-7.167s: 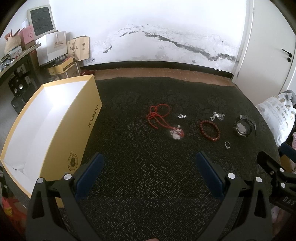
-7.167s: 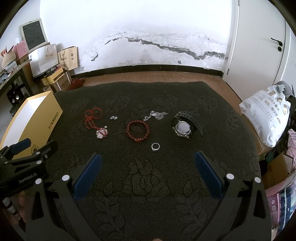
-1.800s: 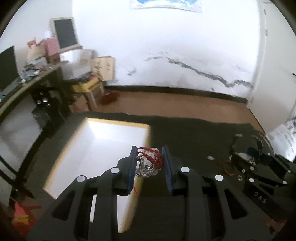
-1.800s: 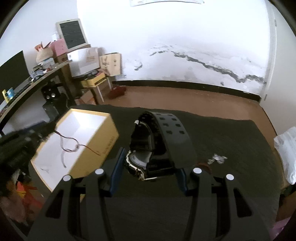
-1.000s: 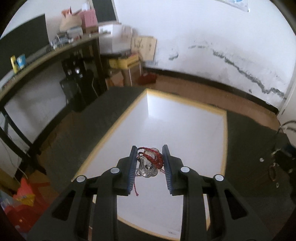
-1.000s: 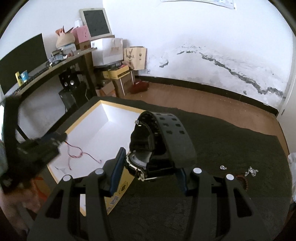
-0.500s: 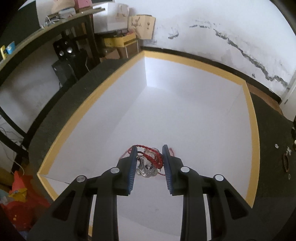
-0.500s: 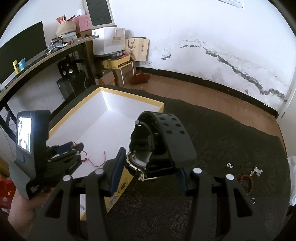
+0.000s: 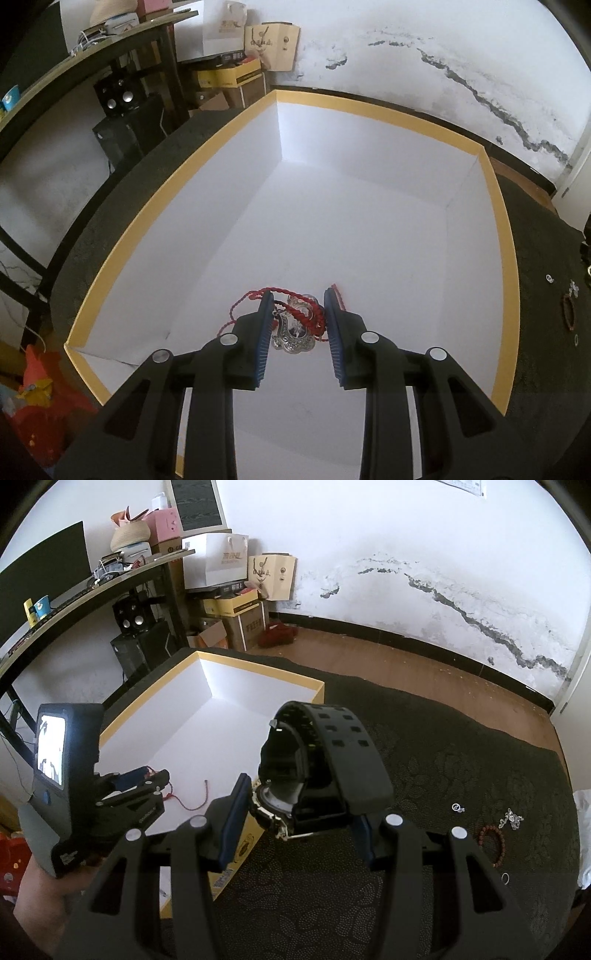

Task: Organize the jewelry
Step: 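Open the left tool to drop the necklace in the box while the right tool releases the watch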

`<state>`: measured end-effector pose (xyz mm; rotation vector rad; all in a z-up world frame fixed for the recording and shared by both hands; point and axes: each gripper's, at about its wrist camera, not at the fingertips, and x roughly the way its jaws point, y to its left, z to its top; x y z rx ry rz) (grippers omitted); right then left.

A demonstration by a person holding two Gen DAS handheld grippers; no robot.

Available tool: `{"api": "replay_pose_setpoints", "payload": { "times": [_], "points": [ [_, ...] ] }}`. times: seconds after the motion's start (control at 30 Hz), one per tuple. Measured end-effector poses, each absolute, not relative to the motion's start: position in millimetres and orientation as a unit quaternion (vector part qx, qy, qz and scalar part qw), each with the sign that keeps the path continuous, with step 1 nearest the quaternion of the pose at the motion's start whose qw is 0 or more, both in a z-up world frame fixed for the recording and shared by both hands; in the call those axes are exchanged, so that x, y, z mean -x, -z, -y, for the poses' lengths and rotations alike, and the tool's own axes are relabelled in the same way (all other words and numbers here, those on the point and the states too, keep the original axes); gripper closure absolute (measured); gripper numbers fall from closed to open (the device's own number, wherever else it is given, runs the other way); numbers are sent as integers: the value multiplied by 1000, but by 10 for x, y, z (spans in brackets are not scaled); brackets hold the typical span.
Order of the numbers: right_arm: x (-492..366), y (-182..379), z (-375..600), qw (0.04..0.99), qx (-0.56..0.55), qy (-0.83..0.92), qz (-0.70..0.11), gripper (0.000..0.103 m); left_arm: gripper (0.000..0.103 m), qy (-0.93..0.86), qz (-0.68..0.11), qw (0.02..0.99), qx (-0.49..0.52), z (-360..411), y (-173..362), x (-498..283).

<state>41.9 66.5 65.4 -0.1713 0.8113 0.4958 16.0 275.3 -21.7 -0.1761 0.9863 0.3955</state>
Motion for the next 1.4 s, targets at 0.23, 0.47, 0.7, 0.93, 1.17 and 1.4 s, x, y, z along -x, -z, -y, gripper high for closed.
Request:
{"api": "replay_pose_setpoints", "payload": {
  "times": [0.23, 0.47, 0.7, 0.93, 1.17, 1.4],
  "points": [
    [-442, -653, -693, 885, 87, -243, -387, 53, 16, -196, -442, 871, 88, -2775, 87, -6],
    [-592, -642, -1129, 874, 118, -275, -382, 53, 11, -175, -433, 877, 114, -2863, -30, 384],
    [-966, -262, -2002, 823, 166, -311, -446, 53, 10, -191, -419, 879, 122, -2933, -19, 594],
    [-1291, 337, -2472, 753, 236, -278, -548, 53, 10, -195, -413, 880, 129, -2950, -14, 609],
    [-1341, 356, -2469, 751, 260, -268, -544, 52, 10, -183, -407, 883, 142, -2919, -53, 629],
    [-1177, -146, -2229, 795, 256, -294, -465, 6, 7, -184, -391, 888, 155, -2901, -134, 605]
  ]
}}
